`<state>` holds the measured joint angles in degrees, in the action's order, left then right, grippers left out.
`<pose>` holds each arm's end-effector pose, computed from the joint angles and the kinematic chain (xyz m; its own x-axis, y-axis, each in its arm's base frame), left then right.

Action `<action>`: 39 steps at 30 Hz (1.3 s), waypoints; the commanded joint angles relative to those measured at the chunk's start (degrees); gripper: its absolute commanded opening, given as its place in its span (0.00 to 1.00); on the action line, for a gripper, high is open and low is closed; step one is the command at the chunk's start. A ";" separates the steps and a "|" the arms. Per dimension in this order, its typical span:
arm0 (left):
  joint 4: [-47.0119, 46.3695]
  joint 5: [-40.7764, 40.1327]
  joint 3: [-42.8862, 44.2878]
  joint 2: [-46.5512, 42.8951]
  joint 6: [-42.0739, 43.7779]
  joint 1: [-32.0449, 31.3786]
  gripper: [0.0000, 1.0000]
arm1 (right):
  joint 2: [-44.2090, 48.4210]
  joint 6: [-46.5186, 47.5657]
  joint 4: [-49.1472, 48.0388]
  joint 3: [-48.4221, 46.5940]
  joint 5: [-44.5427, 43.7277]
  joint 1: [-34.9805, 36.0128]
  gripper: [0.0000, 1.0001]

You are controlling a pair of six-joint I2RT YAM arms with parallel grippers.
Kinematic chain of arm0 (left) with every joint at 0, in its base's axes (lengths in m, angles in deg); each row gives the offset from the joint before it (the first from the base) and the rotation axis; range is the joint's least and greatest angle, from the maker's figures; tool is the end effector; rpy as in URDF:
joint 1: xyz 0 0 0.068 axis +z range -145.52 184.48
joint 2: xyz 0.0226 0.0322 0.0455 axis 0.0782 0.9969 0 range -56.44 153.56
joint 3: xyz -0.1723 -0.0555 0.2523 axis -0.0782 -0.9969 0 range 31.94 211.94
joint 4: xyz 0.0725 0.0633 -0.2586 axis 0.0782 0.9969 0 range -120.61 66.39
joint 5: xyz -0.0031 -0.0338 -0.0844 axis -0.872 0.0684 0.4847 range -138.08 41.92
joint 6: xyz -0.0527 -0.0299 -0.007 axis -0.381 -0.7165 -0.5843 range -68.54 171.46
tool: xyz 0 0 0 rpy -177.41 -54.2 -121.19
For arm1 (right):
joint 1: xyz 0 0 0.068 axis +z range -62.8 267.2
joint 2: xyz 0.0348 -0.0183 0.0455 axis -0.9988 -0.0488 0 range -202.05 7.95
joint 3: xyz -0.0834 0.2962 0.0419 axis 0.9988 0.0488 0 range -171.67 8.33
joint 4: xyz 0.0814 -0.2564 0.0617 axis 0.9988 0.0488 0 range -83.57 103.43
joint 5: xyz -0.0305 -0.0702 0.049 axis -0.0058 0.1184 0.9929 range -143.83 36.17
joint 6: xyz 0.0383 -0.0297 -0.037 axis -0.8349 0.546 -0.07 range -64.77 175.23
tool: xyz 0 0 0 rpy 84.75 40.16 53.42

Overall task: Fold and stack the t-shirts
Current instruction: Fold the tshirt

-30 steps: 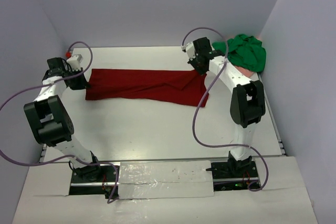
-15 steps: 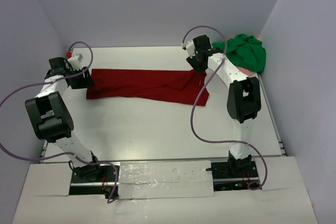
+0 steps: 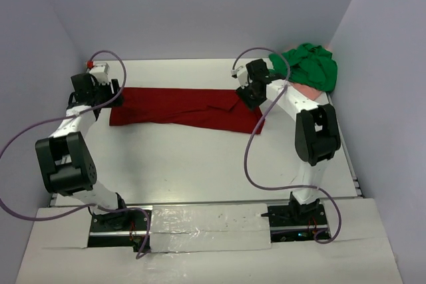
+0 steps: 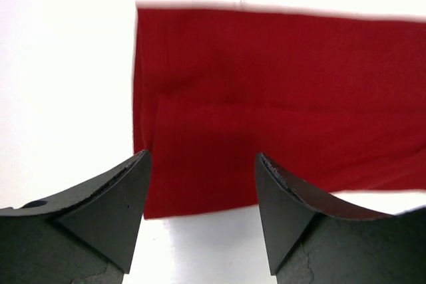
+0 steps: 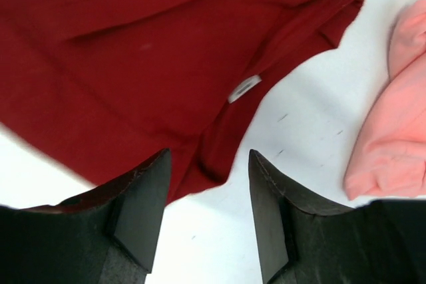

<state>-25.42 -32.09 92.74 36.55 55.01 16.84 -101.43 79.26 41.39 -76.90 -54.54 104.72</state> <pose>0.3756 0.0693 0.2564 -0.5914 -0.0686 -0.8035 0.0449 0.9920 -0.1178 0.4237 0.1330 0.2448 -0.6273 -0.6250 -0.4645 -0.6026 0.7675 -0.2189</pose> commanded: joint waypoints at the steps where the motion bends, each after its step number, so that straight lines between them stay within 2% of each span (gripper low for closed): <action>1: -5.37 -2.46 1.60 -4.75 -2.50 -0.93 0.71 | 7.77 -1.97 0.01 1.11 4.57 1.64 0.56; 3: -1.60 -1.05 2.04 -5.19 -2.06 -1.90 0.70 | 9.80 -1.97 0.11 2.26 7.37 2.51 0.56; 10: 0.87 2.29 -0.59 -7.29 1.80 -3.31 0.68 | 9.98 -0.57 -3.14 5.60 12.48 6.38 0.56; 14: 2.46 1.77 -2.08 -10.10 4.27 -3.31 0.69 | 6.21 1.89 -6.12 5.25 4.69 9.90 0.56; 18: 3.51 1.41 -4.54 -12.92 5.76 -3.40 0.69 | 4.53 5.93 -13.85 8.32 -7.53 13.24 0.56; 21: 3.42 -0.08 -6.91 -14.94 6.64 -3.40 0.69 | 2.86 9.10 -18.51 8.51 -12.46 14.30 0.56; 31: 0.79 -2.63 -11.48 -21.44 5.15 -3.31 0.70 | 0.93 13.32 -24.76 9.56 -16.34 14.30 0.56; 39: 2.72 -2.01 -11.49 -22.59 4.97 -3.31 0.70 | -2.58 11.92 -17.14 3.33 -9.49 14.04 0.52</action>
<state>-22.07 -34.17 81.00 15.70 60.52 13.54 -102.26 91.52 21.96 -69.58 -66.49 119.12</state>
